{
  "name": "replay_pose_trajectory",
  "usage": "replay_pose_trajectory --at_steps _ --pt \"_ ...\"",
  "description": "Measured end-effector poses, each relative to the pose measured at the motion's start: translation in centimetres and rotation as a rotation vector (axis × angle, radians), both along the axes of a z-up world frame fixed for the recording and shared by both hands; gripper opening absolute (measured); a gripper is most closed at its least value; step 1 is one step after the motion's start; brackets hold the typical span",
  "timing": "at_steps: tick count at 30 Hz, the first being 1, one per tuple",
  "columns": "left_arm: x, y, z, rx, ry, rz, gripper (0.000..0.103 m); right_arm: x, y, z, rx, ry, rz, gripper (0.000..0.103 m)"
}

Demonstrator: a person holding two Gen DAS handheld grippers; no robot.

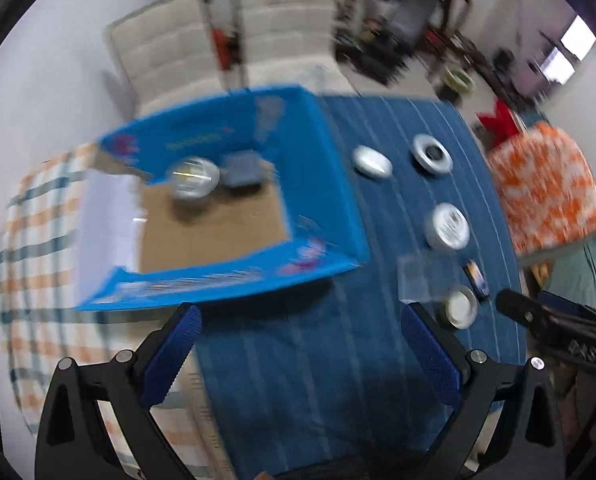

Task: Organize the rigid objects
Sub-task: 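Grasp the clear plastic cube with the left tool while the right tool grasps the white cream jar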

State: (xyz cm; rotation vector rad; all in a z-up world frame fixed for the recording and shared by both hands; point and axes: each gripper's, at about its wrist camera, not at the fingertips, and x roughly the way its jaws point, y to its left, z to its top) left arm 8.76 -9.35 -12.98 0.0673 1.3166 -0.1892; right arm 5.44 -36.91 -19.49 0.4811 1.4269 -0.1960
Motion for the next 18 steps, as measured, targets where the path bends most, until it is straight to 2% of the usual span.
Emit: replay_pose_trajectory --at_steps 1,2,6,10,18 --pt "0.2 -1.6 -1.0 -0.003 0.024 -0.025 0.103 -0.3 -1.1 -1.1 0.011 0.01 -0.024 0.081" --pt "0.4 -3.2 -2.0 -0.008 0.044 -0.048 0.103 -0.5 -2.3 -2.3 0.017 0.027 -0.047 0.079" --pt "1.4 -9.0 -5.8 -0.03 0.133 -0.111 0.103 -1.2 -5.8 -5.5 0.039 0.057 -0.122 0.079" --pt "3.2 -13.7 -10.1 -0.026 0.219 -0.135 0.103 -0.9 -7.9 -7.4 0.061 0.07 -0.173 0.079" --pt "5.8 -19.0 -16.9 0.028 0.334 -0.149 0.102 0.2 -10.4 -8.7 0.064 0.086 -0.191 0.079"
